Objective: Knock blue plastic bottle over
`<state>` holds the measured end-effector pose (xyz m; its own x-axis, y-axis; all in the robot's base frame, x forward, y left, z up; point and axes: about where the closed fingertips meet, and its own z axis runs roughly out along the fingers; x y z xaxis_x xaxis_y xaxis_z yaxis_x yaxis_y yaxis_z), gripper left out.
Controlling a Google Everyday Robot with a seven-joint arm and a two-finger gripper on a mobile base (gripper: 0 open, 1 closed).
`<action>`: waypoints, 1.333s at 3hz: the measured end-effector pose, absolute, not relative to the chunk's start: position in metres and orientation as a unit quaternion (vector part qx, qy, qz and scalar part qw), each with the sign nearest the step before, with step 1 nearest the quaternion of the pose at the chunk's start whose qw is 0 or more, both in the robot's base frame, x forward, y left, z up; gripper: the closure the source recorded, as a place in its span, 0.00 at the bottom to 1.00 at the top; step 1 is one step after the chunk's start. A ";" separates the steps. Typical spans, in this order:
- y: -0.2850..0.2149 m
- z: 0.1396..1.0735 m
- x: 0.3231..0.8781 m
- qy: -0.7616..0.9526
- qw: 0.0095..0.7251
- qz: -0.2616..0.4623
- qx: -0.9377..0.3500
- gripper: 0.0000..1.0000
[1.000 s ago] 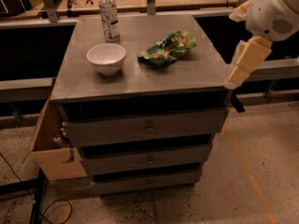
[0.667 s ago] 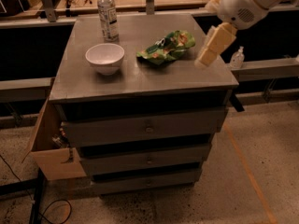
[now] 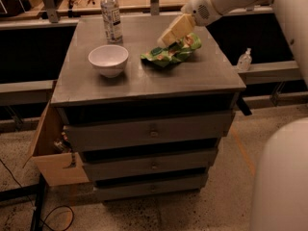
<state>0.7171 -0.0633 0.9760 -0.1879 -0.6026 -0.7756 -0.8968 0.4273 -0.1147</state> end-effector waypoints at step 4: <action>-0.045 0.965 0.772 0.783 0.459 0.182 -0.378 0.00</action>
Offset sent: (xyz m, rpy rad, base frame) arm 0.0355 0.0173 -0.0032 0.0626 -0.0045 -0.0630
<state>0.7721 -0.0446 0.9652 -0.2930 -0.4243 -0.8568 -0.7589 0.6483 -0.0615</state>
